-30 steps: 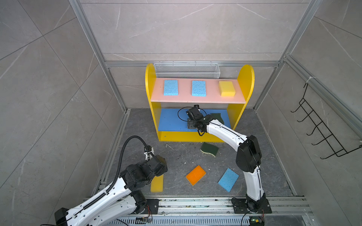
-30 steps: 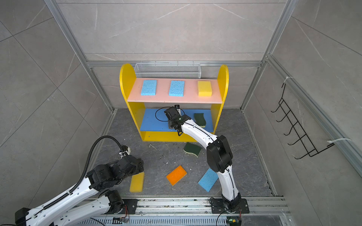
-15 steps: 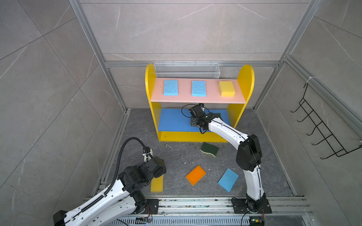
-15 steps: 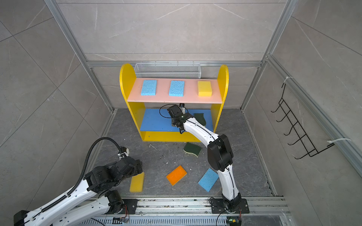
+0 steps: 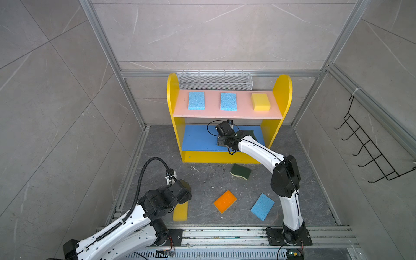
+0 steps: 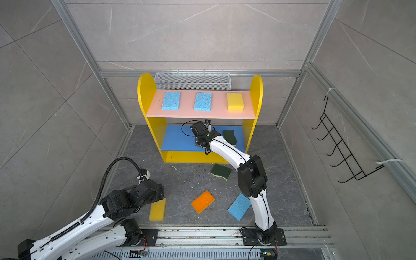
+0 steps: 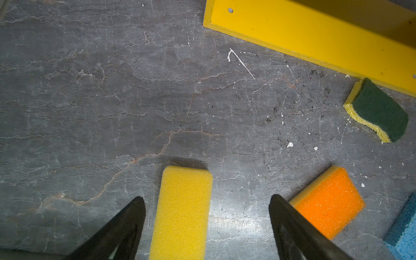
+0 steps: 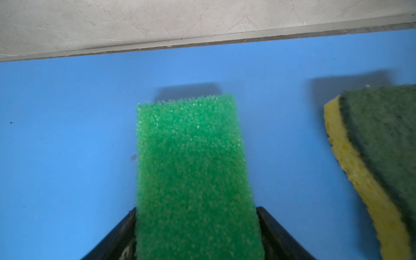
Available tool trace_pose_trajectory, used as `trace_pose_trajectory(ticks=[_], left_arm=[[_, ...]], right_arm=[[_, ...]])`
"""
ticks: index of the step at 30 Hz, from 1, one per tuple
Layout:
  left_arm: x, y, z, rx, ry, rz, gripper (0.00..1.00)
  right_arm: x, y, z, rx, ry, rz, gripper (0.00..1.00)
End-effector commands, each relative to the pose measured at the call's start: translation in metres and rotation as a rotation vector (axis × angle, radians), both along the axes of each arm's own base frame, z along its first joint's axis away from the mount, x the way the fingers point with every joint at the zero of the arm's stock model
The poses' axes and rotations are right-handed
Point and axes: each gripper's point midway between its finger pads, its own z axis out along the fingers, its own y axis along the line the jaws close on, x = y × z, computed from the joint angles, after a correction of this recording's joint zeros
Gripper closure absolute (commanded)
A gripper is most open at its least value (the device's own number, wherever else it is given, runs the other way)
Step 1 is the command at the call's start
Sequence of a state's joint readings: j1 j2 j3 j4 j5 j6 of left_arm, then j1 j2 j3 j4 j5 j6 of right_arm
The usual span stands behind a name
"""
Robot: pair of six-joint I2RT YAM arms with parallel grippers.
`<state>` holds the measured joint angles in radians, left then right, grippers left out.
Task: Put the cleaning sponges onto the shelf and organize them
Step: 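Lower the right gripper around the foam sponge on the shelf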
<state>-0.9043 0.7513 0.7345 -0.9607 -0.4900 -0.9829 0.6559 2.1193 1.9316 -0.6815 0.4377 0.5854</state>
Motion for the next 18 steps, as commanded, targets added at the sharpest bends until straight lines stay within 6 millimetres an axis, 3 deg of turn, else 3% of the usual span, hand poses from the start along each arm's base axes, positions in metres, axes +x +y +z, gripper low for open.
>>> trace_pose_trajectory(ticks=[1,18], left_arm=[[0.001,0.003,0.006,0.010,-0.014,-0.003,0.11],[-0.002,0.007,0.004,0.011,-0.010,0.002,0.11]], right_arm=[[-0.013,0.003,-0.035,-0.023,0.111,0.001,0.19],[-0.012,0.014,-0.030,-0.002,0.111,0.036,0.18]])
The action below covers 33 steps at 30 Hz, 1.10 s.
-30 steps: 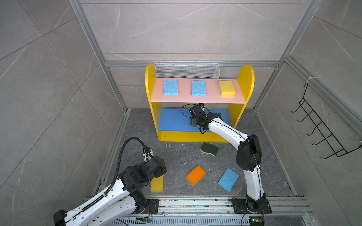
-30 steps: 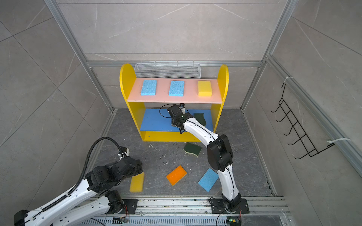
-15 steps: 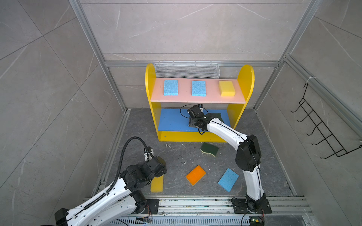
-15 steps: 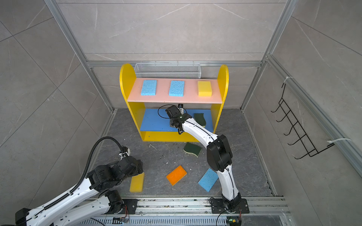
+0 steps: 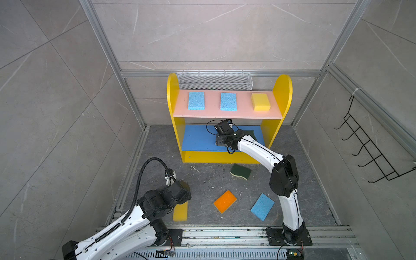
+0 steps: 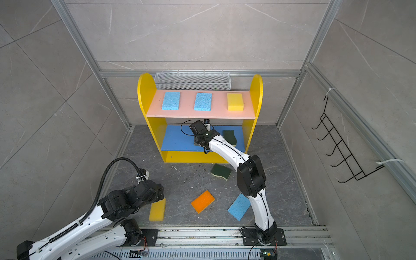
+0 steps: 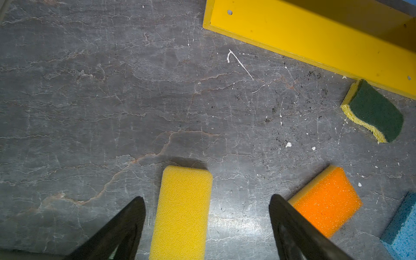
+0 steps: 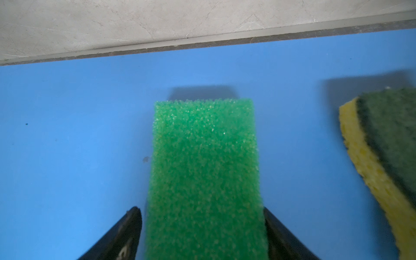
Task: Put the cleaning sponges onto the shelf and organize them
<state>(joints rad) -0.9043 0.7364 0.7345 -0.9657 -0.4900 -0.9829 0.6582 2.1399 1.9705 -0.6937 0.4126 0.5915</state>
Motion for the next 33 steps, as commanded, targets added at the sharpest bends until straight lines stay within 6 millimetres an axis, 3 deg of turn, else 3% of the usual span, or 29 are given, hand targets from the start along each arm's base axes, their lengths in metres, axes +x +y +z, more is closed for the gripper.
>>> trace_pose_trajectory(ticks=[1,10,17,24,33], left_arm=[[-0.001,0.005,0.002,0.018,-0.003,0.001,0.11],[-0.004,0.010,0.005,0.005,-0.014,0.013,0.11],[-0.005,0.012,0.007,0.003,-0.017,0.019,0.12],[-0.003,0.011,0.007,0.008,-0.018,0.018,0.12],[0.000,0.005,0.009,0.019,-0.012,-0.001,0.12]], right_arm=[[-0.014,0.006,-0.032,-0.033,0.105,0.030,0.18],[-0.012,0.007,-0.042,-0.099,0.129,0.075,0.28],[-0.015,0.005,-0.039,-0.110,0.124,0.076,0.28],[-0.019,-0.002,-0.032,-0.122,0.115,0.066,0.16],[-0.024,-0.012,-0.015,-0.147,0.083,0.062,0.15]])
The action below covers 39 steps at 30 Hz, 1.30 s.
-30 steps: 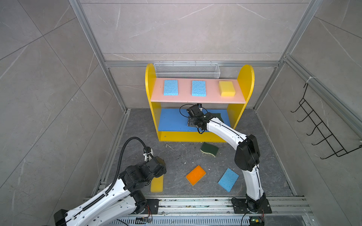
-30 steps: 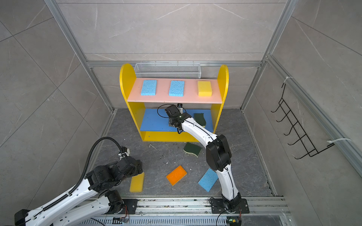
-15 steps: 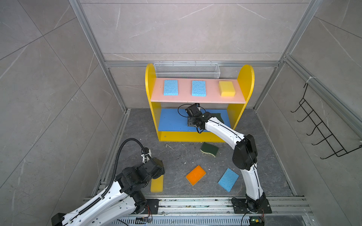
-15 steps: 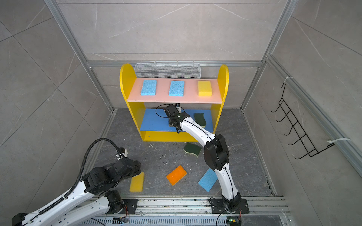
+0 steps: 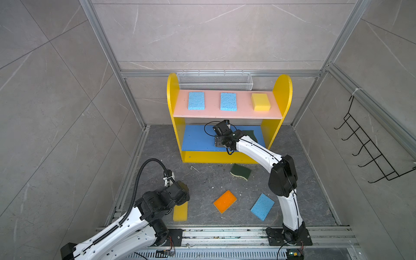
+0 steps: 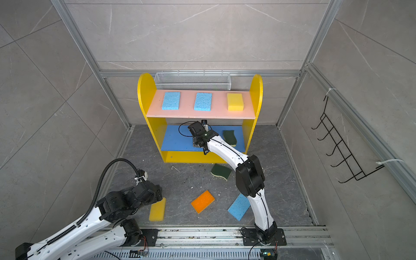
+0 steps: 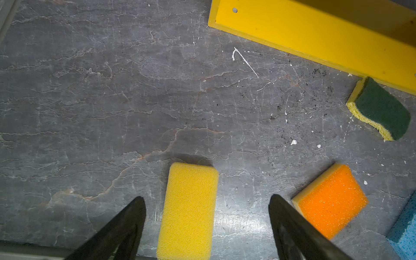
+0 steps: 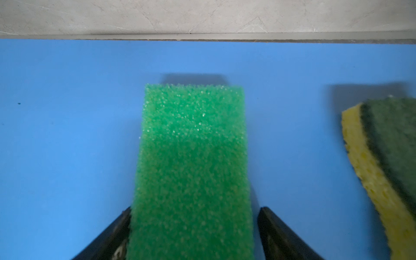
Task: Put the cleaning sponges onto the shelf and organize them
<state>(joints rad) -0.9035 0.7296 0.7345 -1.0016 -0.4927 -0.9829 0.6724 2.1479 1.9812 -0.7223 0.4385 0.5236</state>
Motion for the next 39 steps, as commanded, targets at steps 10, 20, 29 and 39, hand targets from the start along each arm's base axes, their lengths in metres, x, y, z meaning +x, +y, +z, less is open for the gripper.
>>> trace_pose_trajectory(ticks=[10,20,29,39], left_arm=[[0.003,-0.001,0.012,-0.014,-0.026,-0.005,0.12],[-0.003,0.001,0.005,-0.015,0.011,0.006,0.13],[-0.005,0.003,0.006,-0.029,0.003,0.015,0.13],[-0.004,0.002,0.003,-0.012,0.019,0.012,0.13]], right_arm=[[-0.029,-0.011,-0.001,-0.046,0.060,0.043,0.12],[-0.032,-0.001,-0.001,-0.031,0.063,0.105,0.13],[-0.034,0.005,-0.003,-0.020,0.077,0.138,0.14],[-0.043,0.004,-0.001,-0.013,0.080,0.134,0.14]])
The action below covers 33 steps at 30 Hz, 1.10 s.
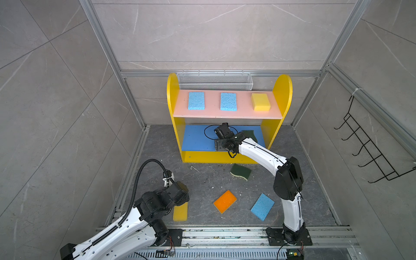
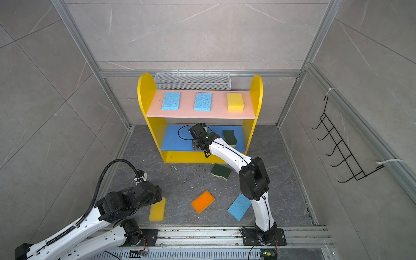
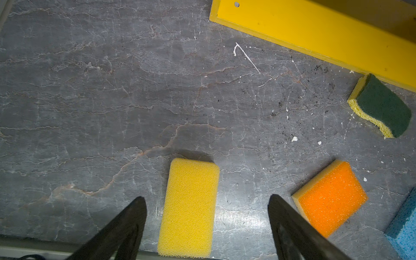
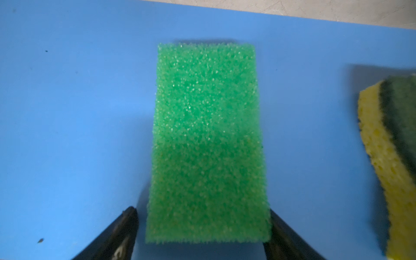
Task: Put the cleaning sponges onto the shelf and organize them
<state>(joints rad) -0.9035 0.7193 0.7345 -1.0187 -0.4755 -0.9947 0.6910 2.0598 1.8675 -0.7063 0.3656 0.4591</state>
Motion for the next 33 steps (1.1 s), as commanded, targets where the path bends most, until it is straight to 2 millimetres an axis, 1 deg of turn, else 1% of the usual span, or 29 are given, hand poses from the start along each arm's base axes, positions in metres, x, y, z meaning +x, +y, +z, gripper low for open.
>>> trace_pose_trajectory(ticks=[1,4,7,12,16,21,25,29,33], left_arm=[[0.000,0.001,0.004,-0.002,0.002,0.011,0.13],[-0.001,0.002,0.003,0.003,0.007,0.012,0.13],[-0.001,0.003,0.000,0.016,0.018,0.014,0.13],[-0.005,0.010,-0.009,0.073,0.060,0.043,0.13],[-0.005,0.010,-0.014,0.099,0.084,0.051,0.13],[-0.005,0.010,-0.014,0.092,0.085,0.058,0.13],[-0.004,0.011,-0.012,0.086,0.073,0.062,0.13],[-0.007,0.012,-0.014,0.087,0.085,0.066,0.13],[-0.016,0.023,-0.021,0.127,0.138,0.111,0.13]], right_arm=[[-0.016,-0.003,0.000,-0.010,0.034,0.025,0.14],[-0.018,-0.004,0.003,-0.009,0.033,0.027,0.14],[-0.022,-0.007,0.006,-0.014,0.027,0.028,0.11],[-0.033,-0.009,0.027,0.028,-0.026,0.058,0.10],[-0.038,-0.012,0.040,0.024,-0.049,0.083,0.09],[-0.043,-0.014,0.051,0.029,-0.084,0.127,0.08],[-0.041,-0.017,0.054,0.028,-0.096,0.137,0.08],[-0.048,-0.016,0.060,0.061,-0.111,0.163,0.09],[-0.062,-0.024,0.071,0.088,-0.131,0.178,0.08]])
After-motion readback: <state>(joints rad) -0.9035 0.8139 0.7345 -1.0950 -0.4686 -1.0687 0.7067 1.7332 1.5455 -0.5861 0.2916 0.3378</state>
